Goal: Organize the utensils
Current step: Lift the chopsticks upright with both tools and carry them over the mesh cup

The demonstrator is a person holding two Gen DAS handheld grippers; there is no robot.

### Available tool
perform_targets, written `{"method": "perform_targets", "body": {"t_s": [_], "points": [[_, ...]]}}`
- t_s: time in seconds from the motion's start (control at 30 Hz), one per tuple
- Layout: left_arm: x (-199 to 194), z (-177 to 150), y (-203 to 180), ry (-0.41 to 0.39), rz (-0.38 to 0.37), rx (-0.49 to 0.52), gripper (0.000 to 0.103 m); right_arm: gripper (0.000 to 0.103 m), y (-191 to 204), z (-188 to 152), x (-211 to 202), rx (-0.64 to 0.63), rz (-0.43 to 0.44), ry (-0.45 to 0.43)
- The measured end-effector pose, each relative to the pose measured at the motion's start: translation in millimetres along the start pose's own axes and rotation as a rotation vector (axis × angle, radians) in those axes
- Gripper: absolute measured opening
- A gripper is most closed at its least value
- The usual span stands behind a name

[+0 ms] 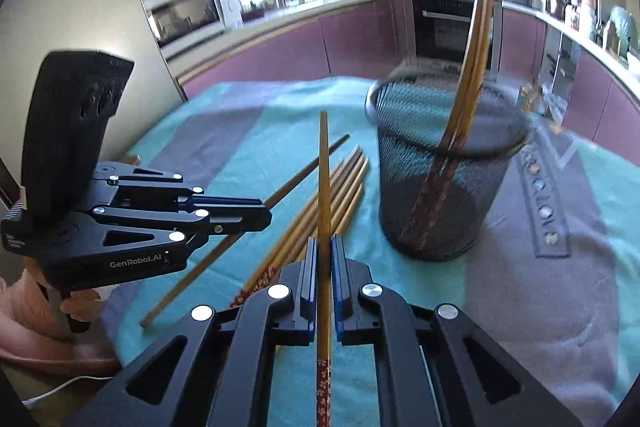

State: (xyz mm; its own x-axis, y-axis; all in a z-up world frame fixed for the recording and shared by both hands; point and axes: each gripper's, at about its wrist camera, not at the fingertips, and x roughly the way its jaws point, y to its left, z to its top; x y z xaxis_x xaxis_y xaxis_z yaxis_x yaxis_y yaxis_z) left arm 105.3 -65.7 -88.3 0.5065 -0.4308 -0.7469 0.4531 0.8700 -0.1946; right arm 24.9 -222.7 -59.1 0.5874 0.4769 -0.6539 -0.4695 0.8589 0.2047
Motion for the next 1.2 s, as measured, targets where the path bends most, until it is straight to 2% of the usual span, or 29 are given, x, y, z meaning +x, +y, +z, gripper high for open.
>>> {"method": "perform_targets", "body": {"t_s": [0.3,0.6,1.0,1.2], "points": [[-61,27,-3,-0.151,-0.068,0.016,0.007,0.006,-15,21,-52,0.043,0.000,-0.175],[-107,53,-6,-0.276,-0.117,0.025,0.007,0.006,-28,45,-84,0.043,0.004,-0.282],[-137,104,-25,-0.432,-0.166,0.032,0.007,0.006,-38,80,-113,0.018,-0.026,-0.393],[-133,126,-41,-0.470,-0.143,0.056,0.007,0.006,-45,89,-112,0.027,-0.058,-0.408]]}}
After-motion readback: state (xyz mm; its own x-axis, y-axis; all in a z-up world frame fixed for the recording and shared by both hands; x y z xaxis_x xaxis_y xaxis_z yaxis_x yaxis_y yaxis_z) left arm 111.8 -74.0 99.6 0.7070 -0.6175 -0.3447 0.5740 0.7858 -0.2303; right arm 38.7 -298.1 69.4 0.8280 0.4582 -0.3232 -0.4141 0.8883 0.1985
